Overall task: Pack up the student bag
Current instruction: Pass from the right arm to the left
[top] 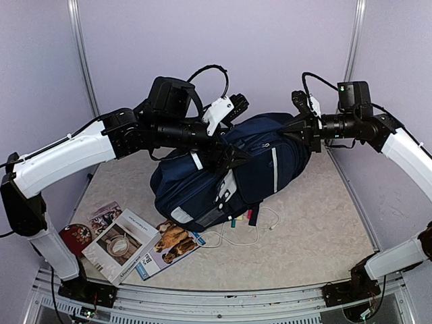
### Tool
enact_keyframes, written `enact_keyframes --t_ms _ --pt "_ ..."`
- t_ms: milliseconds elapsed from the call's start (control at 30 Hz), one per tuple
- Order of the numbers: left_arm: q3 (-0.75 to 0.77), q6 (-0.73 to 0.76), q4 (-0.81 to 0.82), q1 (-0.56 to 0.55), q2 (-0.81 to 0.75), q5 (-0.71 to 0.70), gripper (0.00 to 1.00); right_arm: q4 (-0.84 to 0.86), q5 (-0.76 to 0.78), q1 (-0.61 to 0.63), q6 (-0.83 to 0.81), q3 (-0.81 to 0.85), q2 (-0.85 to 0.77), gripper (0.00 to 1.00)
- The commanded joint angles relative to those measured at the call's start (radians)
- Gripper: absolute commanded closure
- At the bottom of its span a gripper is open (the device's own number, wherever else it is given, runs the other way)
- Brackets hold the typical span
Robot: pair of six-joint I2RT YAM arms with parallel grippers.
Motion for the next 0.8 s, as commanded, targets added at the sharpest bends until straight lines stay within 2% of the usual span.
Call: enact_keyframes --t_ms 0,67,100,133,167,233,333,433,500,667,767 --pt "0.019 0.004 -0.042 0.008 0.025 -0.159 0.05 0.074 -0.078 0.010 -0.006 0.056 -0.014 1.00" --pt "0.000 -0.013 -0.033 0.026 0.012 -0.106 0.26 0.081 -0.077 0.010 -0.005 0.049 -0.018 1.00" --pt "-0.015 -0.015 -0.023 0.033 -0.004 -0.039 0.41 0.090 -0.074 0.010 -0.001 0.045 -0.021 1.00" --pt "-0.040 -0.013 -0.006 0.036 -0.023 -0.007 0.50 0.100 -0.068 0.010 0.004 0.040 -0.022 1.00" --pt "-0.070 -0.012 0.018 0.037 -0.046 0.045 0.71 0.112 -0.062 0.010 0.009 0.034 -0.022 1.00" --pt "-0.128 -0.026 0.085 0.038 -0.090 0.076 0.99 0.141 -0.042 0.011 0.035 0.025 -0.016 1.00" --pt "-0.181 -0.060 0.131 0.043 -0.127 0.075 1.00 0.216 0.021 0.011 0.152 0.023 0.002 1.00" --pt "-0.221 -0.117 0.182 0.053 -0.148 0.044 1.00 0.293 0.135 0.011 0.296 0.011 -0.007 0.71" --pt "-0.235 -0.167 0.211 0.064 -0.159 0.002 1.00 0.328 0.214 0.016 0.365 0.000 -0.032 0.61" --pt "-0.244 -0.247 0.254 0.081 -0.175 -0.069 1.00 0.390 0.380 0.089 0.450 -0.048 -0.140 0.44" --pt "-0.244 -0.258 0.269 0.077 -0.178 -0.057 1.00 0.415 0.473 0.248 0.425 -0.090 -0.198 0.43"
